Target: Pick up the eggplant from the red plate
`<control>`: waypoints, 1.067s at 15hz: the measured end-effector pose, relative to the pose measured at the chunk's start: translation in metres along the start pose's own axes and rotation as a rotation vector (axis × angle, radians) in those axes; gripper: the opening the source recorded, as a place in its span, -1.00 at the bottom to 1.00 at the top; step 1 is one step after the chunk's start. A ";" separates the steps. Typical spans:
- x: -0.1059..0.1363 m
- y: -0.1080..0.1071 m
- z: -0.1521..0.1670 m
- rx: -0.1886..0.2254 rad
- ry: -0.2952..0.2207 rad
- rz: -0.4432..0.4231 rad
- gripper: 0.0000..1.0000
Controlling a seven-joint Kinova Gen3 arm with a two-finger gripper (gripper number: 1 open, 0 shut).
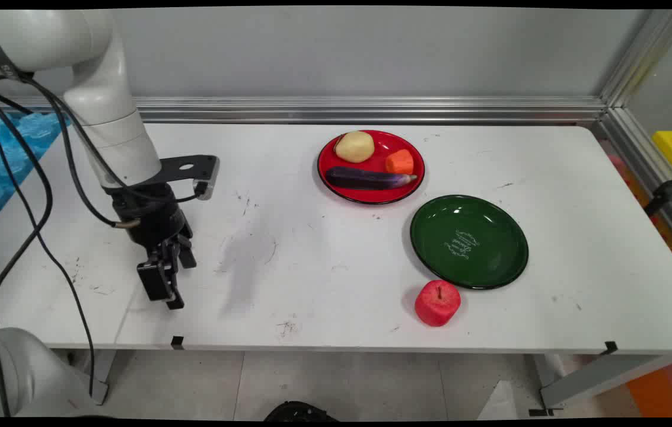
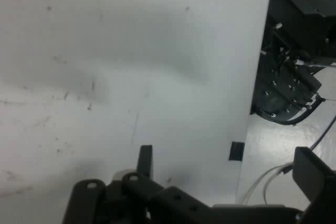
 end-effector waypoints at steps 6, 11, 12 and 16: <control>0.022 -0.017 -0.001 0.044 0.037 0.025 1.00; 0.067 -0.047 -0.011 0.126 0.103 0.071 1.00; 0.073 -0.051 -0.012 0.137 0.112 0.079 1.00; 0.115 -0.077 -0.024 0.204 0.175 0.123 1.00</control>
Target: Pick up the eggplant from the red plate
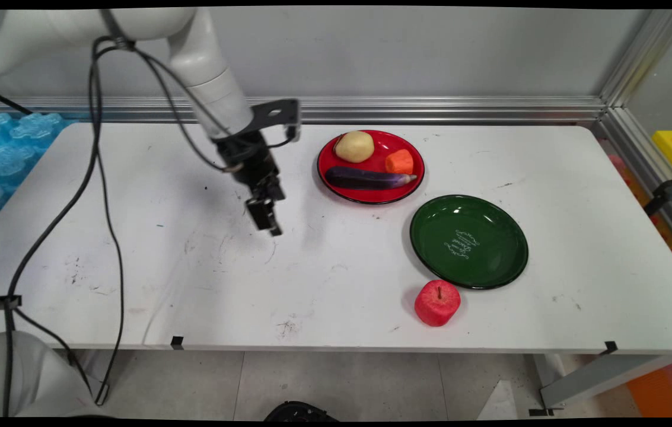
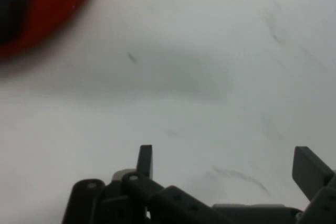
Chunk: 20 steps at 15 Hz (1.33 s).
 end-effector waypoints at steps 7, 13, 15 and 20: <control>0.051 -0.047 0.007 0.097 0.092 0.035 1.00; 0.081 -0.080 0.021 0.145 0.154 0.052 1.00; 0.088 -0.087 0.029 0.148 0.169 0.055 1.00; 0.095 -0.097 0.047 0.153 0.183 0.070 1.00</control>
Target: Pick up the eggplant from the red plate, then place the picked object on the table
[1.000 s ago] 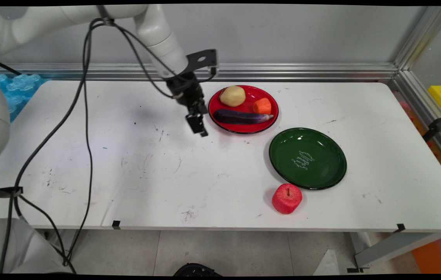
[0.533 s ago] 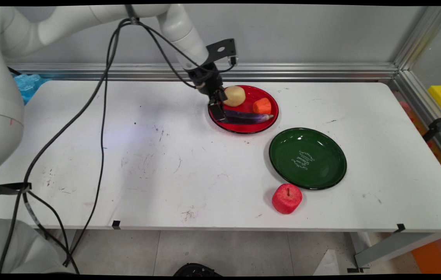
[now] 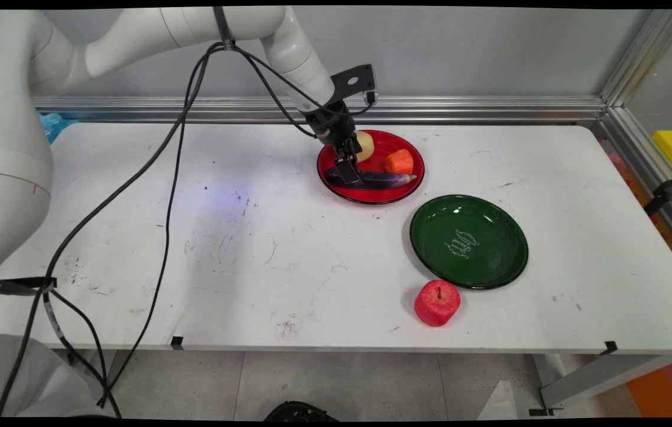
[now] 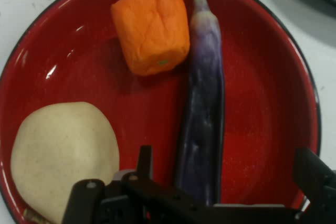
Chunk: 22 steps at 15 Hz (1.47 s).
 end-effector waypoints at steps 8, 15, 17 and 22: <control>-0.005 -0.006 0.025 -0.005 -0.004 0.038 1.00; -0.003 -0.009 0.032 -0.015 0.001 0.055 -1.00; -0.001 -0.010 0.030 -0.016 0.000 0.058 -1.00; 0.008 -0.011 0.012 -0.015 0.004 0.067 -1.00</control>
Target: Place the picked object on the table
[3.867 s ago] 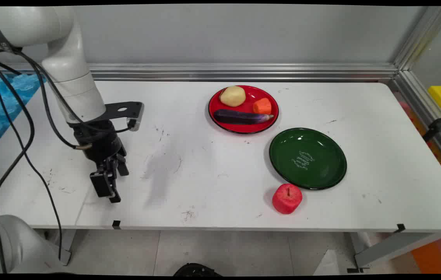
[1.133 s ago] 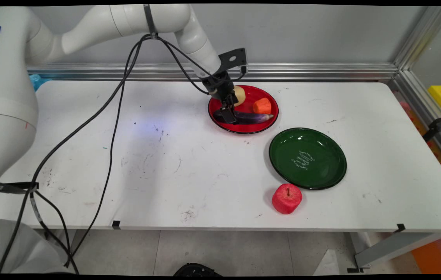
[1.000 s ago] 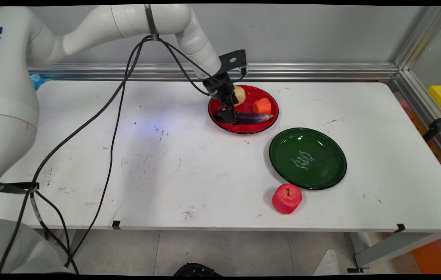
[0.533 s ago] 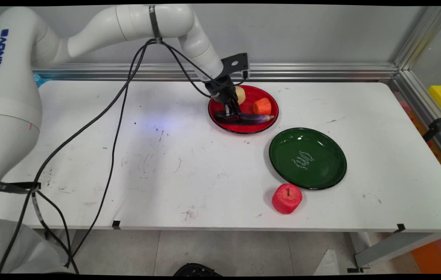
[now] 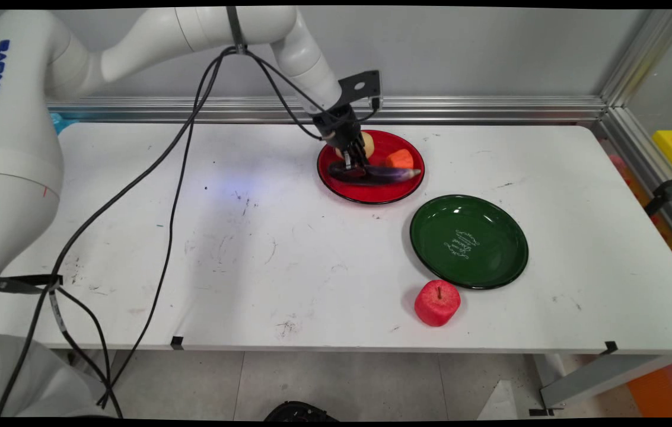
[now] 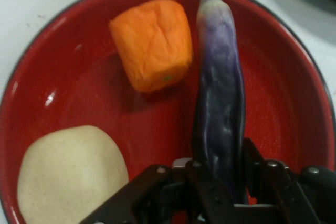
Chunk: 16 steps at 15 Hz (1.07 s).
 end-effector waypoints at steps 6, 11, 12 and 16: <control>0.021 0.012 -0.032 -0.022 0.028 -0.032 -1.00; 0.017 0.038 -0.055 -0.039 0.027 -0.100 -1.00; 0.013 0.047 -0.059 -0.044 0.024 -0.112 -1.00; -0.007 0.075 -0.069 -0.057 0.012 -0.136 -1.00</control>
